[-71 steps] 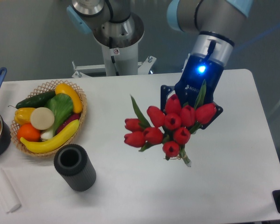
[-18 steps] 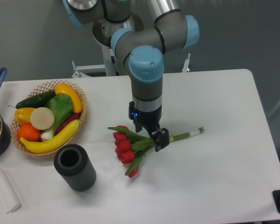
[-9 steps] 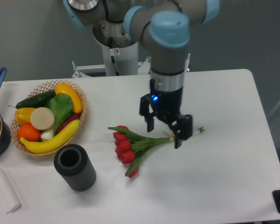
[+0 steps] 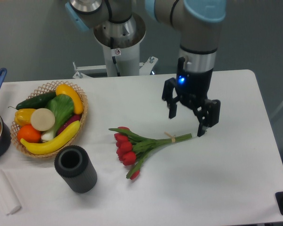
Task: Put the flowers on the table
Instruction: 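Open the gripper and lift it away from the tulip stems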
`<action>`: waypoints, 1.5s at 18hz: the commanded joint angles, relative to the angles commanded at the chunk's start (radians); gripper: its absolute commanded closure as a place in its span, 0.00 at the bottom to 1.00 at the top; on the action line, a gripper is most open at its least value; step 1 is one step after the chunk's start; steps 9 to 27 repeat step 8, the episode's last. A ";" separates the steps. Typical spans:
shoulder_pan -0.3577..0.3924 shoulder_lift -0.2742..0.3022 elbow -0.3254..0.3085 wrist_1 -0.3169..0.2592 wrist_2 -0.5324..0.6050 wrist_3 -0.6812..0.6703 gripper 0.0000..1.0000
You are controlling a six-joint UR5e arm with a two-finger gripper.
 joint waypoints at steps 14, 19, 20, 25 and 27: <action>0.046 0.038 -0.028 -0.051 -0.002 0.122 0.00; 0.046 0.038 -0.028 -0.051 -0.002 0.122 0.00; 0.046 0.038 -0.028 -0.051 -0.002 0.122 0.00; 0.046 0.038 -0.028 -0.051 -0.002 0.122 0.00; 0.046 0.038 -0.028 -0.051 -0.002 0.122 0.00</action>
